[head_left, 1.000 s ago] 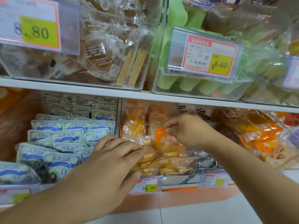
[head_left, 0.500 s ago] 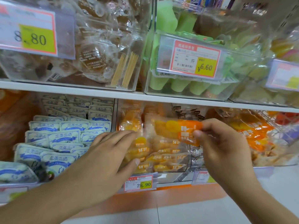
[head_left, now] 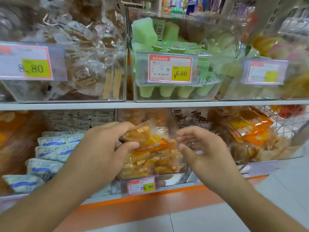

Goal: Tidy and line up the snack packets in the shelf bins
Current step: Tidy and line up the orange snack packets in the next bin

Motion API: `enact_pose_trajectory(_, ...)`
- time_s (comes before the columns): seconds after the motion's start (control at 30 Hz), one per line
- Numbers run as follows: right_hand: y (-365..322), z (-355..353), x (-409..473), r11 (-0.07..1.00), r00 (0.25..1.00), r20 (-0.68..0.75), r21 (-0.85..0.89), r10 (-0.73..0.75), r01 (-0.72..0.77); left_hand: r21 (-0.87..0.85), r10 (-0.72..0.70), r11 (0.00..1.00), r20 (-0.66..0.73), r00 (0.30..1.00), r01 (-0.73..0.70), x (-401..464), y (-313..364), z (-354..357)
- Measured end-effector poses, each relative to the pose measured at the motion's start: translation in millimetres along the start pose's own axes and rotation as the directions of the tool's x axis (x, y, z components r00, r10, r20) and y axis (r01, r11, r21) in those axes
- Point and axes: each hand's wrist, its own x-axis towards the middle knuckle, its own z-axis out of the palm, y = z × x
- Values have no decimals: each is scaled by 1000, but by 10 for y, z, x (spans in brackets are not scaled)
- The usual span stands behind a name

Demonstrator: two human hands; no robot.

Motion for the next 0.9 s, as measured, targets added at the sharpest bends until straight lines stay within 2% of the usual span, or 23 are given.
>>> enact_pose_trajectory(0.1, 27, 32, -20, 996, 999, 47, -80, -23, 27, 131, 46, 990, 45, 998, -51, 12, -118, -87)
enact_pose_trajectory(0.3, -11, 126, 19, 967, 991, 107, -236, -75, 99, 393, -16, 914, 288, 957, -103, 22, -135, -11)
enact_pose_trajectory(0.43, 29, 197, 90, 909, 972, 212, -377, -103, 178, 494, 108, 829, 319, 941, -263, -8, -287, 219)
enact_pose_trajectory(0.53, 77, 235, 186, 867, 954, 283, -445, -103, 225, 499, 55, 835, 344, 938, -232, -118, -294, 350)
enact_pose_trajectory(0.67, 191, 332, 347, 761, 913, 407, -592, -1, 265, 436, -7, 886, 356, 934, -159, -42, -241, 343)
enact_pose_trajectory(0.77, 208, 338, 402, 739, 903, 425, -625, 54, 250, 426, 9, 886, 380, 925, -184, 173, -268, 382)
enact_pose_trajectory(0.9, 180, 252, 337, 673, 849, 527, -644, 46, 364, 477, 15, 843, 439, 898, -247, 316, -369, 527)
